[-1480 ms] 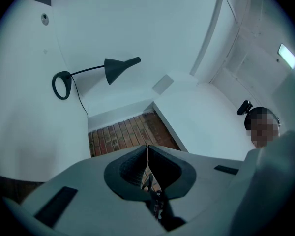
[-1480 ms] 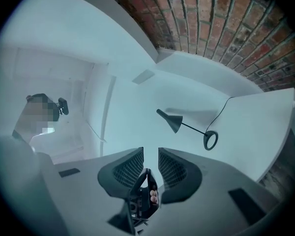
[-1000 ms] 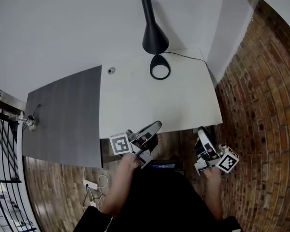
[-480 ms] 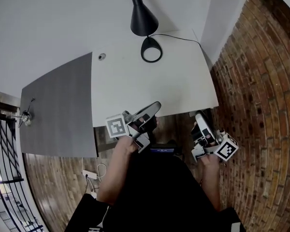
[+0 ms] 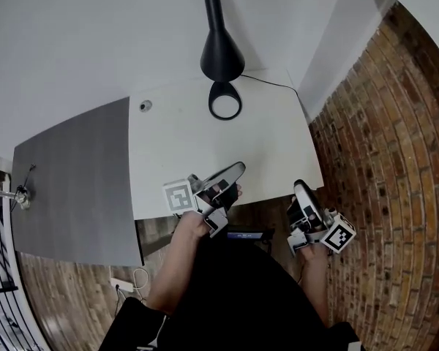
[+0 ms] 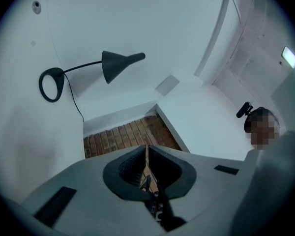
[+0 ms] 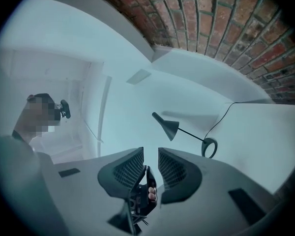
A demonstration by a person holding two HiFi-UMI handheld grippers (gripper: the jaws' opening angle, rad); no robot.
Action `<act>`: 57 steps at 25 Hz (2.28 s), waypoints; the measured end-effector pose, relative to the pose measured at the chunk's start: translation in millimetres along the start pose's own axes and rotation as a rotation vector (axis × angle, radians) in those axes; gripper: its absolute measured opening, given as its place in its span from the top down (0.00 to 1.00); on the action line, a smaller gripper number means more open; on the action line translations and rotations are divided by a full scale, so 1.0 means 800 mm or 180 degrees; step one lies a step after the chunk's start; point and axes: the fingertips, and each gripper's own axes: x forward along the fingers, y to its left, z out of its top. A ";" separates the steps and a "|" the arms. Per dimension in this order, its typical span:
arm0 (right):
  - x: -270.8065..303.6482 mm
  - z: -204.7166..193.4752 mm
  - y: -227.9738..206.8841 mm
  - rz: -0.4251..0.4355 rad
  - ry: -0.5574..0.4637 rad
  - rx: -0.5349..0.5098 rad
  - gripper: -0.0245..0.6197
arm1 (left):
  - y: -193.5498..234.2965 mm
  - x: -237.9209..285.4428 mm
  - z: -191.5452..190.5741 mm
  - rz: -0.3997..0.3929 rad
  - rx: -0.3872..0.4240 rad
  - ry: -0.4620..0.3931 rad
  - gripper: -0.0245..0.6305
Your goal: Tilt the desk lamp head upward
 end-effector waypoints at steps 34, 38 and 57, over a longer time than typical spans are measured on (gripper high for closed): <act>0.237 -0.072 -0.035 0.0061 0.0928 -0.0044 0.84 | 0.084 -0.115 0.197 0.0032 -0.0161 -0.1010 0.94; 0.250 -0.051 -0.049 0.0196 0.0959 0.0012 0.84 | 0.089 -0.097 0.207 0.0186 -0.0005 -0.0974 0.94; 0.268 0.020 -0.153 0.0502 0.1086 0.0483 0.84 | 0.211 -0.016 0.204 0.1194 0.0096 -0.0572 0.94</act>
